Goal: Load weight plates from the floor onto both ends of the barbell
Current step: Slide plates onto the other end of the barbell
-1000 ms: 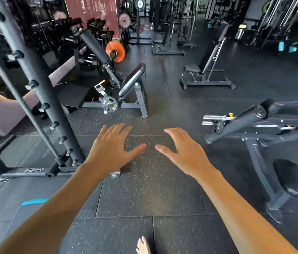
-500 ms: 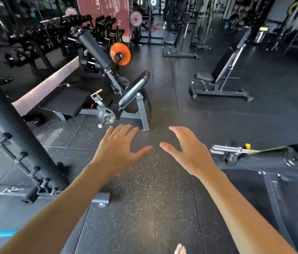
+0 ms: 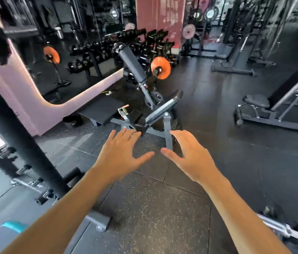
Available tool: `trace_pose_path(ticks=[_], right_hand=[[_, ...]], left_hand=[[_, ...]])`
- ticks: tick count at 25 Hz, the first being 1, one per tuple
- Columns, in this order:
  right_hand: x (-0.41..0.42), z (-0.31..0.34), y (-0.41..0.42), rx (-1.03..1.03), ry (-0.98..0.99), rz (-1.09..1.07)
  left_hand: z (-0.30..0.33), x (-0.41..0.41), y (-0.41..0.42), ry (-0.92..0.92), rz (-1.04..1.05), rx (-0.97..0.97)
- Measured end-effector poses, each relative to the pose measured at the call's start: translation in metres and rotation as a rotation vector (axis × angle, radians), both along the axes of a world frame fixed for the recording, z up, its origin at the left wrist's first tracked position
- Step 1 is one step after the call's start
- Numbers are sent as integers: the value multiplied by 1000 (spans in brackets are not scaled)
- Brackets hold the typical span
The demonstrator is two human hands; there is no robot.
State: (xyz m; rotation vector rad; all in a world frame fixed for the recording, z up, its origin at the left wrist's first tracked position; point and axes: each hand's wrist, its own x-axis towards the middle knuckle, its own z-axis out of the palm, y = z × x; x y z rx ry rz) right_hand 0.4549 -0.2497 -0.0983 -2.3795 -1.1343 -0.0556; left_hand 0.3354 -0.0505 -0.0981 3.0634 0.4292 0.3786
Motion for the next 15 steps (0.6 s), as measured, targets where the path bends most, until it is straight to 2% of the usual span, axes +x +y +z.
trace_pose_path(ticks=[4,9,15], right_hand=[[60,-3,33,8,4,97],[120,-13,112,-27,-11,242],[197,4,275,-18,-110,432]], left_hand=[[2,38,24,-35,94,-10],[-13,78,80,-55,218,-49],[-6,135,211,-107,379,-39]])
